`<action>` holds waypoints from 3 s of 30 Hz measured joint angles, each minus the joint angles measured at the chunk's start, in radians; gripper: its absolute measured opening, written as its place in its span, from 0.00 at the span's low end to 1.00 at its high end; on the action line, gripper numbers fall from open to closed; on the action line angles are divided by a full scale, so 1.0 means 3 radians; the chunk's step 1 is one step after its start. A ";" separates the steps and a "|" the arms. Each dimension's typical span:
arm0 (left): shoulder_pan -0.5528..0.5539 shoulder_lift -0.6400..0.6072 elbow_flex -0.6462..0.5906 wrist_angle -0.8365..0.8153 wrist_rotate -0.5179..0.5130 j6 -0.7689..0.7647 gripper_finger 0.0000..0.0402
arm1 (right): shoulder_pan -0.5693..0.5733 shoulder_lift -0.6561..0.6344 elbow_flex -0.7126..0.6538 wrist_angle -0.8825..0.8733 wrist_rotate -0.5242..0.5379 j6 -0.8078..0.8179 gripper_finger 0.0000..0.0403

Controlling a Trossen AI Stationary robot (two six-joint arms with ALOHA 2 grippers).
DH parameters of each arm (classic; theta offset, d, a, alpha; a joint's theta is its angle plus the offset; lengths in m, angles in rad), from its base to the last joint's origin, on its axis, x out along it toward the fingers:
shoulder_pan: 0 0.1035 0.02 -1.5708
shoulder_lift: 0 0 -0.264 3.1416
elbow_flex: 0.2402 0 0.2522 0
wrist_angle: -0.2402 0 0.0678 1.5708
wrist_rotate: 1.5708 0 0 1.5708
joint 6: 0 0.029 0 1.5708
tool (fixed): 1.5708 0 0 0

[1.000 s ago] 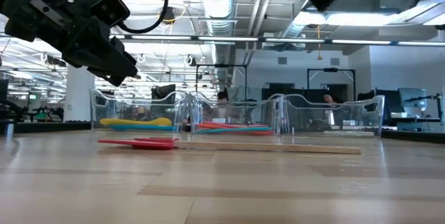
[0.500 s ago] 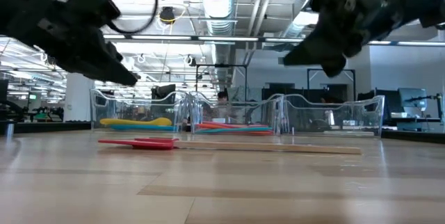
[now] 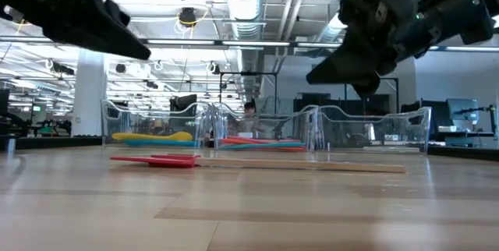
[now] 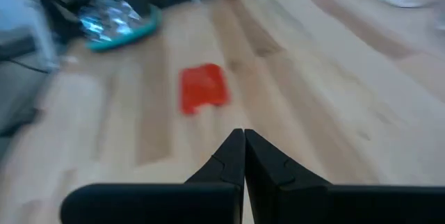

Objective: Pick & Place Kitchen Items
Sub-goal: Put the red spatula into the middle transparent bin

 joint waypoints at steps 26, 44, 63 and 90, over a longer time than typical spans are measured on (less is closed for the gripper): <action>0.0765 0.0372 0.0167 -0.0050 0.0334 0.0106 0.01 | -0.0147 0.1768 0.1532 -0.0598 -0.1301 0.0446 0.00; 0.0764 0.0372 0.0167 -0.0069 0.0335 0.0106 0.01 | -0.0417 0.1871 0.2042 -0.1572 -0.0419 0.0434 0.00; 0.0761 0.0372 0.0167 -0.0100 0.0337 0.0098 0.01 | -0.0292 0.1368 0.2033 -0.1900 -0.0629 0.0253 0.00; 0.0559 0.0372 -0.0025 -0.0569 0.0665 -0.0943 0.01 | -0.0063 0.1738 0.2328 -0.1438 -0.1041 0.0333 0.00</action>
